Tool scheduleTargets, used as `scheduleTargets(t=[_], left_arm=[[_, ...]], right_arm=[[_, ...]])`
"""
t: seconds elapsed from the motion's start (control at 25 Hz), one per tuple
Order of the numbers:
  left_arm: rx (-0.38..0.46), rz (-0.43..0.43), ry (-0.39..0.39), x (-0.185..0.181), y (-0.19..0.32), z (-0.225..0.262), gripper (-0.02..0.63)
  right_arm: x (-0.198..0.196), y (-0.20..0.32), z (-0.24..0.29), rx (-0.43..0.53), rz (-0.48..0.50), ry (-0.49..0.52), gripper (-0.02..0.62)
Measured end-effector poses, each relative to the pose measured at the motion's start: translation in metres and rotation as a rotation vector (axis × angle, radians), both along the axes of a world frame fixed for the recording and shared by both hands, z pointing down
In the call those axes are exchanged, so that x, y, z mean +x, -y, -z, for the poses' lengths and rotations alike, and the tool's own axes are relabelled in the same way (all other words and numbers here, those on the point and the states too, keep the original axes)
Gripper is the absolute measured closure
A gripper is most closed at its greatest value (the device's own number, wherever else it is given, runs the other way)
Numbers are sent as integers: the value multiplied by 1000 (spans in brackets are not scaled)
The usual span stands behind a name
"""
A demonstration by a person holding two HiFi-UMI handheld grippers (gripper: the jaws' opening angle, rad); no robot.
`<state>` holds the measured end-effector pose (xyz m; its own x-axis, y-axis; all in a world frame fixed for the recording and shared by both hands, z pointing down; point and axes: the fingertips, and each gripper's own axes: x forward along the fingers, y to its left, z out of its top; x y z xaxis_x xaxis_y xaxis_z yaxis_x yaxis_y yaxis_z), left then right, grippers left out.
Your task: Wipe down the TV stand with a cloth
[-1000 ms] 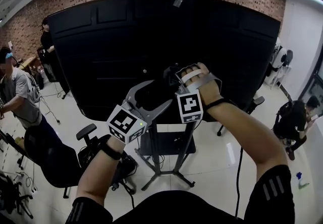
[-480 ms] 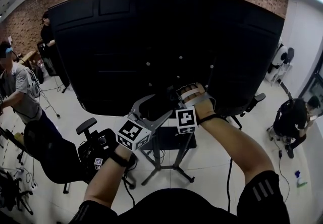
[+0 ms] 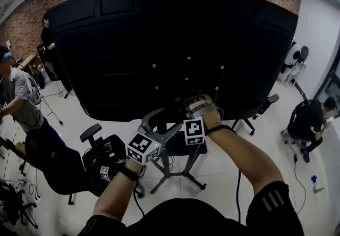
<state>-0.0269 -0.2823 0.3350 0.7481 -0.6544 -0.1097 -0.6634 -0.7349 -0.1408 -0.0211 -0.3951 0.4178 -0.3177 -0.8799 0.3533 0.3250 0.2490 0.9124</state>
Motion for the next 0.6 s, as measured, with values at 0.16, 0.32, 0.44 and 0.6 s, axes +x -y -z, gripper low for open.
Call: scheduleTargets(t=[0.16, 0.32, 0.44, 0.6], left_arm=[[9, -2, -18, -4, -7, 4, 287], [39, 1, -59, -9, -19, 18, 276], [70, 2, -97, -6, -27, 36, 275], [118, -29, -95, 14, -33, 57, 275]], right_arm=[[-4, -30, 29, -124, 29, 284, 578], [8, -65, 77, -184, 92, 527, 578], [32, -82, 116, -197, 103, 697, 578], [75, -92, 160, -204, 86, 887, 578]])
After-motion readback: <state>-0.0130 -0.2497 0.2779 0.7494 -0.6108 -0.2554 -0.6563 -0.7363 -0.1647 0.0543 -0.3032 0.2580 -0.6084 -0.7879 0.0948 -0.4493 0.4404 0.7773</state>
